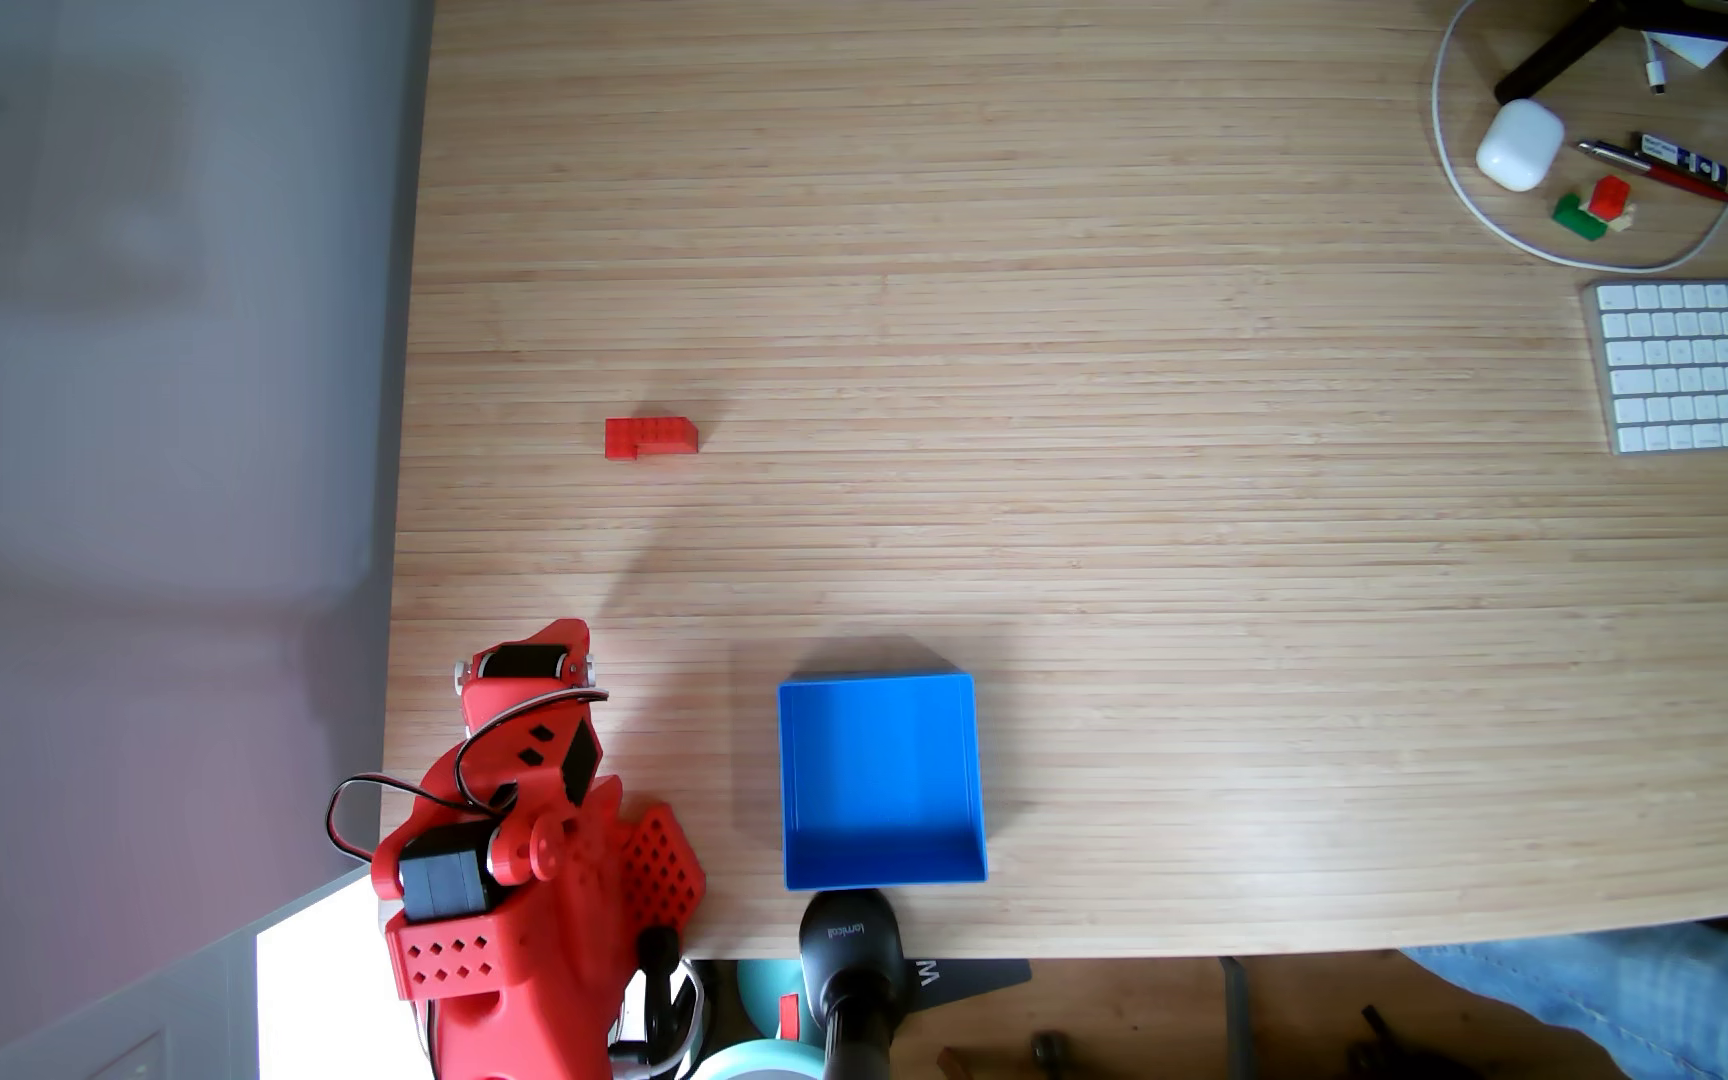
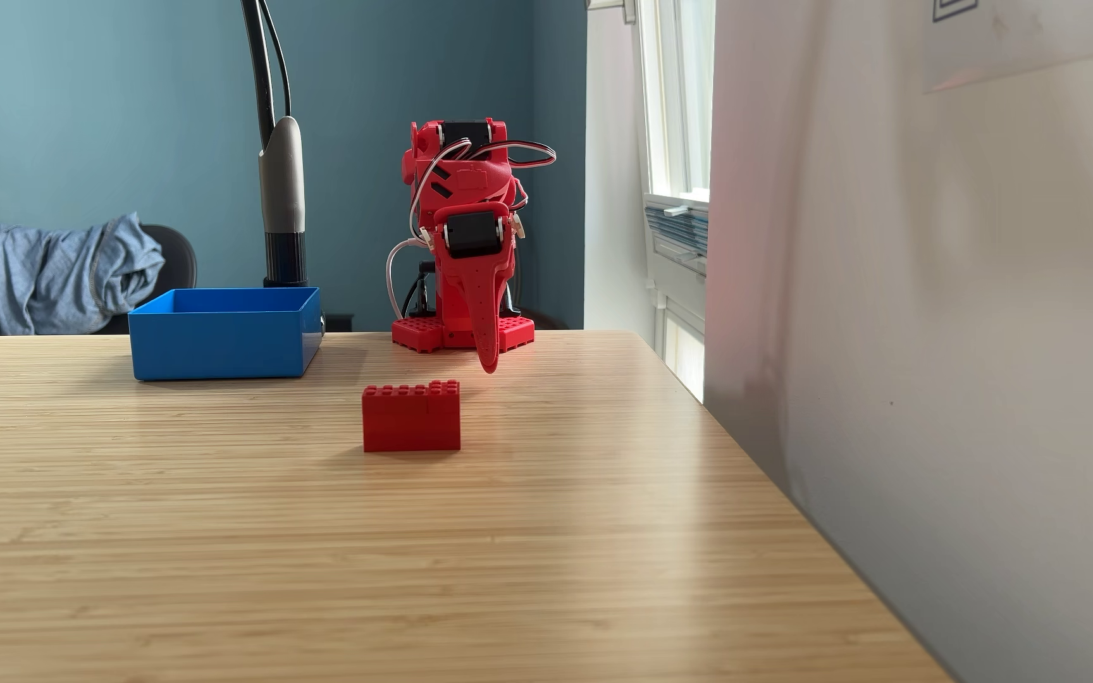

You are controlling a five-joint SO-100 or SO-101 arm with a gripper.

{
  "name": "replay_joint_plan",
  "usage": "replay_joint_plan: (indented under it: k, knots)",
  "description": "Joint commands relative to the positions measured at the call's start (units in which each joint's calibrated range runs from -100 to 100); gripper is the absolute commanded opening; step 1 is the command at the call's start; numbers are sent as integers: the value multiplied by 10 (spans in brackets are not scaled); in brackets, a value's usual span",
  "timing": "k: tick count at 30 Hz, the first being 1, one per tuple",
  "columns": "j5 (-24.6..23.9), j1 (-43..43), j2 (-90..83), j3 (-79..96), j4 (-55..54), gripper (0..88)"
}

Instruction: Put the red lego brick in blue bin

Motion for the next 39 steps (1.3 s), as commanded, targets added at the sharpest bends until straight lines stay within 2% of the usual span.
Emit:
replay_joint_plan:
  k: [1,21,26,34,39]
  knots:
    - [2,-2,53,-1,-12,1]
    - [1,0,53,-2,-12,1]
    - [2,0,58,-21,-52,1]
    - [0,-2,73,-111,-80,1]
    - [-3,2,172,-230,-78,1]
